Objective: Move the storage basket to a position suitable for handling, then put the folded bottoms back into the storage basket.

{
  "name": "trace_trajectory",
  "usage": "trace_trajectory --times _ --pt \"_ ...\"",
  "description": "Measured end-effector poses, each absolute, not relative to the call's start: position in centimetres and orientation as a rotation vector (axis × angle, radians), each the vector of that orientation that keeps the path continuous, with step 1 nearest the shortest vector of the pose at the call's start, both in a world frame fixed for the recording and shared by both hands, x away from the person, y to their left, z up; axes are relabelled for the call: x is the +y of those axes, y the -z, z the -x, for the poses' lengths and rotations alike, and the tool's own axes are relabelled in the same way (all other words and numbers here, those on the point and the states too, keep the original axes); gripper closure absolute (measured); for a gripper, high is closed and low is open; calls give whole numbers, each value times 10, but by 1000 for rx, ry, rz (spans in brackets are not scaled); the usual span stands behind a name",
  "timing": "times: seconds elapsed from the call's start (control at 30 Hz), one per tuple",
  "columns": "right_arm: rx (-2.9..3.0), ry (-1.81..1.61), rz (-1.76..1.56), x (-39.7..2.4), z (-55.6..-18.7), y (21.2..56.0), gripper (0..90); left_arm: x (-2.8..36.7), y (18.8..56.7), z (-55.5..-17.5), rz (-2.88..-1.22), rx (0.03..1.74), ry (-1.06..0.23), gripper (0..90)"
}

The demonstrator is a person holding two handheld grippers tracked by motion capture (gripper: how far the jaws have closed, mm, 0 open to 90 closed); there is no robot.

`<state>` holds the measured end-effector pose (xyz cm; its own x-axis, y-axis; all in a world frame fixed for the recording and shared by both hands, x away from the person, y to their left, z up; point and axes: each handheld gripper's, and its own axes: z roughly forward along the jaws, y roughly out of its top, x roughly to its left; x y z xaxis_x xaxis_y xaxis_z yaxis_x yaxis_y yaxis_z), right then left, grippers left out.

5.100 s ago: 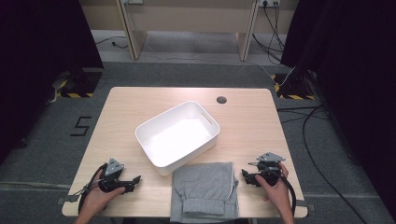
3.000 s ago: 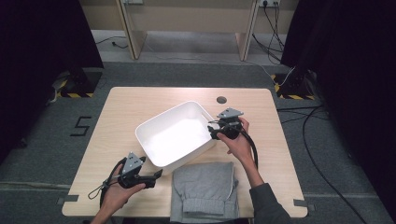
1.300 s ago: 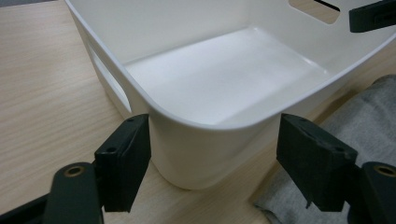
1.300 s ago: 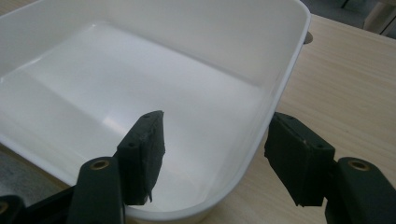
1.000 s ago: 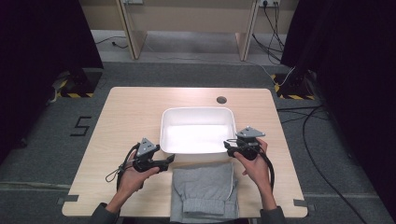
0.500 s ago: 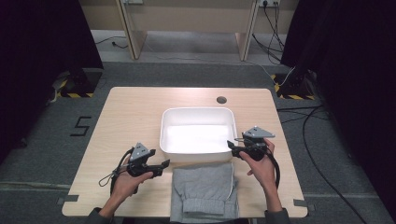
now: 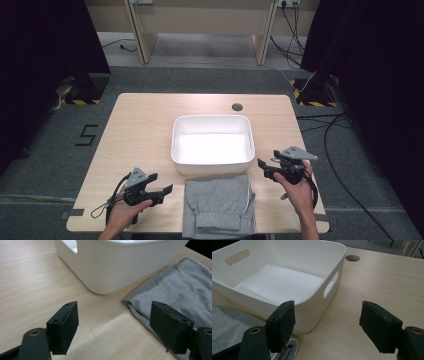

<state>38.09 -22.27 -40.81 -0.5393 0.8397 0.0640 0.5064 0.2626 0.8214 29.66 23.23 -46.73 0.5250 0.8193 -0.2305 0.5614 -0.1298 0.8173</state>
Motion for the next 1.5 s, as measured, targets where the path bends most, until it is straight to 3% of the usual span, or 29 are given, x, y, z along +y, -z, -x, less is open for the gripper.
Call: trace_trajectory --times 0.7,1.5 --pt "2271 -1133 -1212 -220 -362 442 286 220 485 -253 -1898 1122 -332 208" --pt "2327 -1121 -1179 -212 -361 453 280 174 491 -226 -1921 1035 -186 161"
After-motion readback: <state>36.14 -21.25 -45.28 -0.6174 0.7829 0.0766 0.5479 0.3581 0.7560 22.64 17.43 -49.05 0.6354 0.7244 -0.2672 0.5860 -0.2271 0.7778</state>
